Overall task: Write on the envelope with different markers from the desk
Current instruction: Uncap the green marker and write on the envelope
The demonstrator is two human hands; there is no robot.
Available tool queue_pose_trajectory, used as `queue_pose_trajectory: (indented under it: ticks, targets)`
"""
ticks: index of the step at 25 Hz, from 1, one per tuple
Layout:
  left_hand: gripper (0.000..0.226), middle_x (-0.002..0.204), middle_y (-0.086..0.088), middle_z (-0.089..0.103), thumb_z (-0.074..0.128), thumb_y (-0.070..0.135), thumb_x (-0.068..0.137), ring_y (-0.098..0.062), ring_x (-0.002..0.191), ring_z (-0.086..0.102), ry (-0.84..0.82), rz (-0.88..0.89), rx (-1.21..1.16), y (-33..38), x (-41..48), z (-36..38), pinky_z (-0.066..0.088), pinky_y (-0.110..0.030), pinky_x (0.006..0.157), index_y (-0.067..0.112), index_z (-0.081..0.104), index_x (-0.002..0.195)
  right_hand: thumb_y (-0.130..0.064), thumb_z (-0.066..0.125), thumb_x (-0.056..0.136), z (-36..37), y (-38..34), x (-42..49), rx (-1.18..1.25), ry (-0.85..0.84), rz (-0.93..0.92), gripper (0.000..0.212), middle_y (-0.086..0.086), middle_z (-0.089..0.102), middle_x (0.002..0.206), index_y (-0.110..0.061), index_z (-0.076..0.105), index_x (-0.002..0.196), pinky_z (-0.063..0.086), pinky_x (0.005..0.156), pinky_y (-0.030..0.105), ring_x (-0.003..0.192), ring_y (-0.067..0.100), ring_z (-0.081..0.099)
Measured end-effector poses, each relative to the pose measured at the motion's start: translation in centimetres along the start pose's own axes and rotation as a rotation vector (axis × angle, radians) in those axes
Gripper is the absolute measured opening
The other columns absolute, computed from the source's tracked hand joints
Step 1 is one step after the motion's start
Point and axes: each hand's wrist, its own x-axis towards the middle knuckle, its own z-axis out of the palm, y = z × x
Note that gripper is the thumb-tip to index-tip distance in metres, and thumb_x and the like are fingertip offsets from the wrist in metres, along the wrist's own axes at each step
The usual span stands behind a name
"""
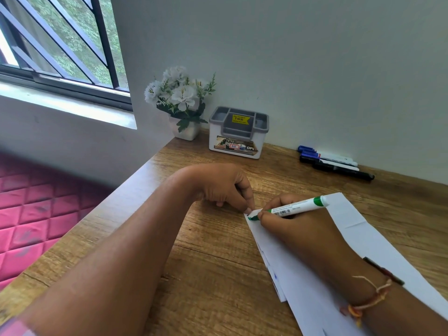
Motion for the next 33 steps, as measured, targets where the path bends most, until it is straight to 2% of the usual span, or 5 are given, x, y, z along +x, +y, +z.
queue_pose_trajectory:
  ticks: [6,16,26,30,33]
  targets:
    - [0.01,0.071,0.008,0.065,0.08,0.017,0.084,0.003,0.044,0.048,0.001,-0.009,0.0,0.1,-0.07,-0.03,0.04,-0.016,0.046,0.019,0.08,0.094,-0.03,0.079,0.078,-0.21,0.16,-0.04,0.003,0.019,0.019,0.004,-0.008,0.074,0.07,-0.026,0.078,0.076,0.044,0.046,0.009,0.064,0.0,0.066]
    - [0.01,0.084,-0.001,0.069,0.08,0.019,0.082,-0.005,0.055,0.05,0.002,-0.01,0.006,-0.04,0.05,0.01,0.042,-0.016,0.047,0.023,0.08,0.092,-0.03,0.08,0.077,-0.17,0.03,0.13,-0.04,0.016,0.018,0.006,-0.013,0.073,0.07,-0.027,0.076,0.072,0.046,0.046,0.008,0.065,-0.002,0.066]
    - [0.009,0.08,0.004,0.068,0.079,0.018,0.084,0.004,0.048,0.049,-0.004,-0.012,0.007,0.02,0.1,0.02,0.042,-0.015,0.047,0.024,0.08,0.09,-0.031,0.077,0.077,-0.18,0.0,0.02,-0.049,0.038,0.034,0.004,-0.012,0.074,0.07,-0.028,0.078,0.075,0.05,0.049,0.013,0.067,0.004,0.068]
    - [0.008,0.078,0.005,0.068,0.08,0.018,0.083,0.003,0.048,0.049,-0.005,-0.011,0.007,-0.04,0.12,-0.01,0.042,-0.016,0.047,0.025,0.08,0.089,-0.028,0.078,0.078,-0.21,-0.13,-0.08,-0.031,0.035,0.035,0.005,-0.01,0.074,0.069,-0.025,0.077,0.074,0.046,0.046,0.009,0.061,-0.002,0.066]
    - [0.008,0.076,0.005,0.068,0.08,0.018,0.083,0.0,0.05,0.049,-0.001,-0.02,-0.003,0.02,0.05,0.01,0.041,-0.016,0.047,0.023,0.08,0.089,-0.027,0.077,0.078,-0.29,-0.21,-0.13,-0.013,0.055,0.058,0.002,-0.008,0.074,0.07,-0.026,0.078,0.076,0.047,0.05,0.014,0.064,0.002,0.067]
